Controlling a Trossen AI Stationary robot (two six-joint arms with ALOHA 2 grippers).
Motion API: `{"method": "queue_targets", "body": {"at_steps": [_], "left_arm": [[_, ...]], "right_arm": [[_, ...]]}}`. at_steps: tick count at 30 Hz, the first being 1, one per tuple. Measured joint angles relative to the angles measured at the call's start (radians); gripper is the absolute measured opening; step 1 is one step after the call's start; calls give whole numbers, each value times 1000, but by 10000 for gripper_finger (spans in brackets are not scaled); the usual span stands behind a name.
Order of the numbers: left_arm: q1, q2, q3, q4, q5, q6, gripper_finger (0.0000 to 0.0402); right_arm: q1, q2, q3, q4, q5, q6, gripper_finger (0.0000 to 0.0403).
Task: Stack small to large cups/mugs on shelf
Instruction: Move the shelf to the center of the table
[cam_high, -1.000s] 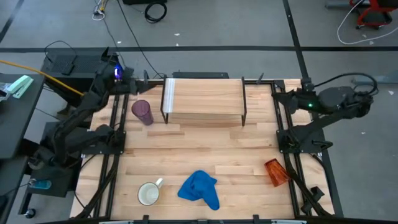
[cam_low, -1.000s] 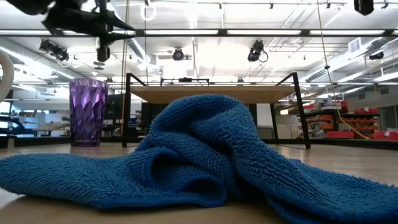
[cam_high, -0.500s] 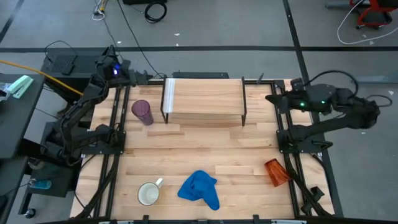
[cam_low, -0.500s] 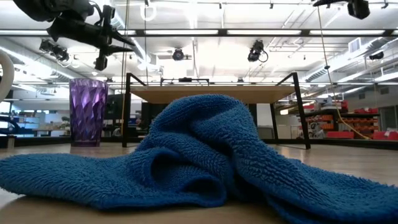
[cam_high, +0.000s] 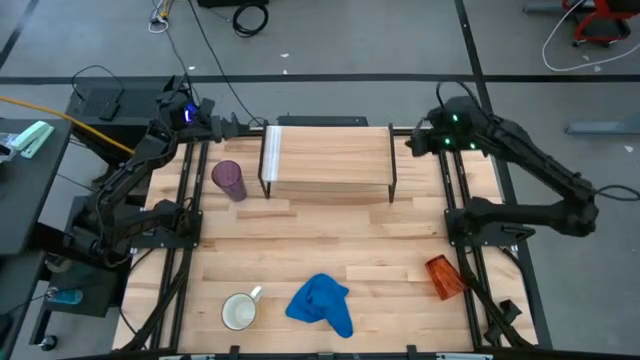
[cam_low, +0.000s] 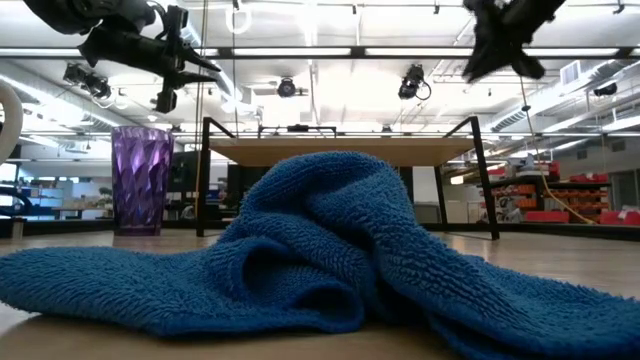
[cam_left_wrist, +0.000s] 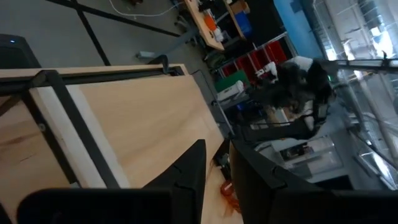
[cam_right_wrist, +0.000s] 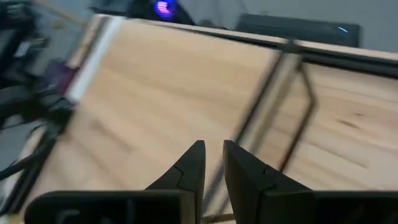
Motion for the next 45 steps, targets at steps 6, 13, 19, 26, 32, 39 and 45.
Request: {"method": "queue_targets", "body": {"at_steps": [6,13,19,26,32,39,45], "left_arm": [[38,37,-1,-71,-12,77,81],[104,152,-1,-75,106,109,96],[149,192,-1,-99,148,166,100],[140,192,-1,-117,151,170,101],[113,192,-1,-124,150,158,99],[59,192,-1,-126,113,151,98],[22,214,0,-135,79,150,98]], "right_arm": [[-162,122,0,3,-203,-39,64],[-227,270,0,31,-357,-136,64],[-276,322,0,30,-386,-153,64],[-286,323,0,30,-386,-164,64],[-268,323,0,32,-387,-155,65],[-249,370,0,55,-368,-144,65],[-231,402,0,116,-378,-140,65]]}}
